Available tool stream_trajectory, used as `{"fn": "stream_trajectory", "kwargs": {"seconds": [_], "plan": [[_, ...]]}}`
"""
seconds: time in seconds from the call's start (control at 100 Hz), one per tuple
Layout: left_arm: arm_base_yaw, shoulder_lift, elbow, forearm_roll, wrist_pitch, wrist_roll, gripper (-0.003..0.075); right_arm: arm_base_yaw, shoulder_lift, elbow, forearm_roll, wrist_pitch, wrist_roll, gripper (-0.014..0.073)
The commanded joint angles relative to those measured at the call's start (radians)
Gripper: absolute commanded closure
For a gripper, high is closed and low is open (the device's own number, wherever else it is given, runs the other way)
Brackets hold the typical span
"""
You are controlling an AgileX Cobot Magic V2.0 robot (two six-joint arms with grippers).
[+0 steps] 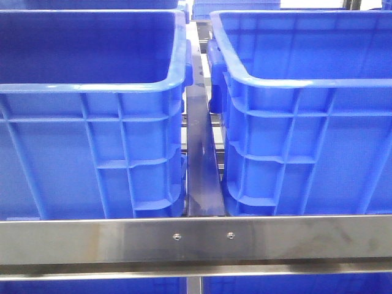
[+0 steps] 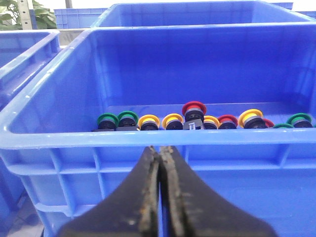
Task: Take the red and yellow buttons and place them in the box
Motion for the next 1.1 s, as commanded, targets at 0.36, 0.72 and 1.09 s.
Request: {"fn": "stream_trajectory", "kwargs": {"seconds": [0.36,0.72,1.09], "plan": [[0.004,-0.029,0.053,-0.009,-0.099,-0.005,0.0740,-0.002,-0.024,-0.017,-0.011,-0.087,-0.006,0.0664],[0.006,-0.029,0.043,-0.009,-0.119,-0.005,0.0740,-0.002,-0.024,-0.017,-0.011,-0.087,-0.006,0.0664],[0.006,0.021,-0.224,-0.009,0.146,-0.007,0.0740,-0.002,-0.024,-0.017,-0.011,-0.087,-0.006,0.0664]]}}
